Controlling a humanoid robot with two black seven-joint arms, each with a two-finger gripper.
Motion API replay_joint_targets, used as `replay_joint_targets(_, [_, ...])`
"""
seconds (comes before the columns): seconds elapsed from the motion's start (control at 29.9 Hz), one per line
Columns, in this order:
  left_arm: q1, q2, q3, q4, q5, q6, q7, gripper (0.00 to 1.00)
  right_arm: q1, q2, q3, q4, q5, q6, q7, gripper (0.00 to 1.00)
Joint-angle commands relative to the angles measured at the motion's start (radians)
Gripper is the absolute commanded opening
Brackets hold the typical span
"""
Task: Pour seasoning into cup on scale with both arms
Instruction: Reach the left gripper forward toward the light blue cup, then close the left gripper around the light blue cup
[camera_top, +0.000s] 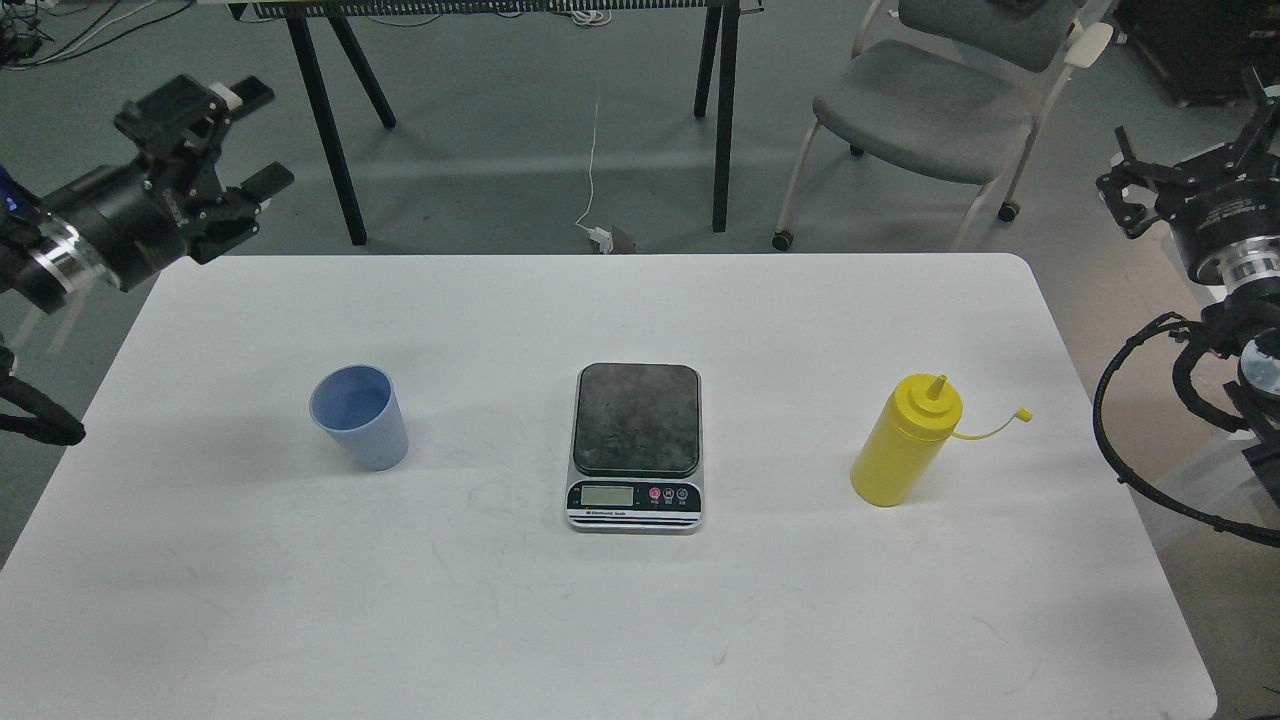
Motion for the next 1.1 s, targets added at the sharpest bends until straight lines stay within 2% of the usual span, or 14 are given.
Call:
replay_joint_targets(0.0, [0.006, -0.007, 0.022, 0.000, 0.280, 0.105, -0.003, 0.93, -0.003, -0.008, 0.000, 0.002, -0.001, 0.000, 0.000, 0.99])
replay_joint_targets(0.13, [0.005, -0.004, 0.144, 0.000, 0.472, 0.213, -0.003, 0.88, -0.003, -0.015, 0.002, 0.013, -0.001, 0.000, 0.000, 0.99])
replay_joint_targets(0.23, [0.000, 0.000, 0.253, 0.009, 0.587, 0.322, -0.023, 0.86, -0.003, -0.023, 0.002, 0.030, -0.001, 0.000, 0.000, 0.99])
replay_joint_targets(0.4, [-0.006, -0.010, 0.417, 0.086, 0.696, 0.459, -0.023, 0.80, -0.009, -0.032, 0.014, 0.040, 0.000, 0.000, 0.000, 0.99])
replay_joint_targets(0.53, [-0.008, -0.058, 0.491, 0.176, 0.696, 0.500, -0.023, 0.69, -0.023, -0.032, 0.027, 0.044, 0.000, 0.000, 0.000, 0.99])
replay_joint_targets(0.64, [-0.006, -0.101, 0.508, 0.235, 0.696, 0.516, -0.023, 0.66, -0.024, -0.032, 0.028, 0.045, 0.000, 0.000, 0.000, 0.99])
replay_joint_targets(0.77, [-0.005, -0.119, 0.516, 0.255, 0.687, 0.517, -0.023, 0.58, -0.024, -0.032, 0.030, 0.044, 0.000, 0.000, 0.000, 0.99])
replay_joint_targets(0.87, [-0.006, -0.121, 0.517, 0.256, 0.687, 0.516, -0.023, 0.45, -0.026, -0.032, 0.034, 0.044, 0.000, 0.000, 0.000, 0.99])
replay_joint_targets(0.94, [-0.006, -0.121, 0.516, 0.256, 0.684, 0.511, -0.023, 0.32, -0.026, -0.032, 0.034, 0.044, 0.000, 0.000, 0.000, 0.99])
replay_joint_targets(1.0, [-0.006, -0.119, 0.519, 0.256, 0.684, 0.501, -0.023, 0.11, -0.029, -0.032, 0.034, 0.045, 0.000, 0.000, 0.000, 0.99])
replay_joint_targets(1.07, [-0.008, -0.119, 0.528, 0.258, 0.682, 0.496, -0.023, 0.07, -0.030, -0.032, 0.034, 0.045, 0.000, 0.000, 0.000, 0.99])
